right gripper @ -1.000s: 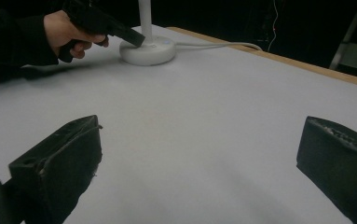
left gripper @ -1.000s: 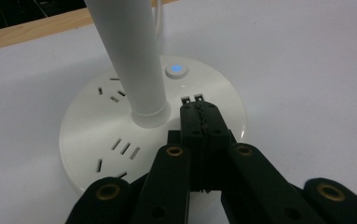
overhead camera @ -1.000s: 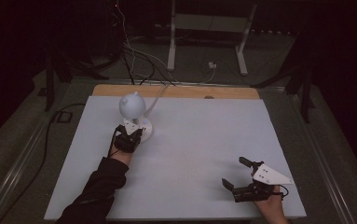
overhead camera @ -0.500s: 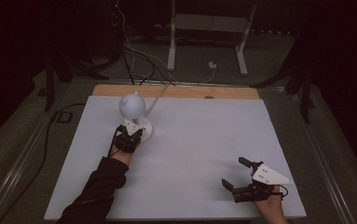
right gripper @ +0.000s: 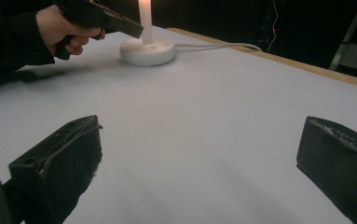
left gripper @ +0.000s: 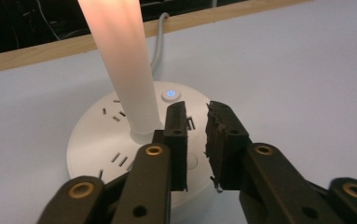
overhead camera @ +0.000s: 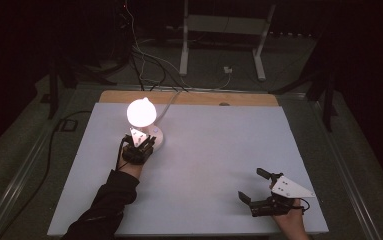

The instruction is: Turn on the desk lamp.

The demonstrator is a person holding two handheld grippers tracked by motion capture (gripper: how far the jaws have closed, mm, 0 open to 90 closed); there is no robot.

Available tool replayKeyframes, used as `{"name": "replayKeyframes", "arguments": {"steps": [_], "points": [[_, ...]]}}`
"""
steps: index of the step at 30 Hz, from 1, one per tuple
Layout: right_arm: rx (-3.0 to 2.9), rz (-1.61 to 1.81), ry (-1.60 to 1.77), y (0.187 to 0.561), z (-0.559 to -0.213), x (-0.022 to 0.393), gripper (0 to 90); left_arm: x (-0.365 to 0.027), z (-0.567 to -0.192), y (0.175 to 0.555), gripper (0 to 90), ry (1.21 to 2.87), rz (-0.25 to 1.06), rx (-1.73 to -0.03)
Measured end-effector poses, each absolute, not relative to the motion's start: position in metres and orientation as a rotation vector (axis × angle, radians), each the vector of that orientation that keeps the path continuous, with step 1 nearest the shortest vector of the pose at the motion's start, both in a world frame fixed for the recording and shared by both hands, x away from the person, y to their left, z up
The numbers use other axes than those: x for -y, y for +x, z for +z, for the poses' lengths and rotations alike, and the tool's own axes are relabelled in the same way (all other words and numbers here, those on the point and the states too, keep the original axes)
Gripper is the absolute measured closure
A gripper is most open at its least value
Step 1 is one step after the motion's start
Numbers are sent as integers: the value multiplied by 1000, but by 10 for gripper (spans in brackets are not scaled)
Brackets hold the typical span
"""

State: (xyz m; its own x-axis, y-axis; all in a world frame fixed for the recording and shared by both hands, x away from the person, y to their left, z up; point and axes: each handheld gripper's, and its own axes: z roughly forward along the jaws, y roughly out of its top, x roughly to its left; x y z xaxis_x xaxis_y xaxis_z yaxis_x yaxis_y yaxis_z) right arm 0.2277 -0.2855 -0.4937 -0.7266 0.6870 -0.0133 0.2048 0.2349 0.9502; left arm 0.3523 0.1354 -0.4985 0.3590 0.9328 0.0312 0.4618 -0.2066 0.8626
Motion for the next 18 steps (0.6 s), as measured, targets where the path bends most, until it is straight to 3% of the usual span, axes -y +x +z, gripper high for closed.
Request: {"name": "replayKeyframes", "arguments": {"steps": [2, 3, 4, 5, 13, 14, 18], "points": [[-2083, 1501, 821, 228, -494, 286, 0, -135, -496, 351, 657, 1810, 739, -1238], [-2083, 1501, 821, 228, -494, 286, 0, -135, -494, 350, 657, 1804, 733, -1241], [-2084, 1501, 822, 228, -494, 286, 0, -135, -493, 349, 575, 1800, 732, -1251], [-2084, 1501, 822, 228, -494, 286, 0, -135, -492, 349, 575, 1796, 738, -1259], [-2086, 1500, 826, 228, -494, 285, 0, -135, -487, 344, 314, 1805, 717, -1273], [-2087, 1499, 825, 228, -494, 285, 0, -135, -486, 344, 219, 1810, 706, -1276], [-2088, 1496, 825, 229, -495, 285, 0, -135, -484, 342, 126, 1816, 634, -1272]]}}
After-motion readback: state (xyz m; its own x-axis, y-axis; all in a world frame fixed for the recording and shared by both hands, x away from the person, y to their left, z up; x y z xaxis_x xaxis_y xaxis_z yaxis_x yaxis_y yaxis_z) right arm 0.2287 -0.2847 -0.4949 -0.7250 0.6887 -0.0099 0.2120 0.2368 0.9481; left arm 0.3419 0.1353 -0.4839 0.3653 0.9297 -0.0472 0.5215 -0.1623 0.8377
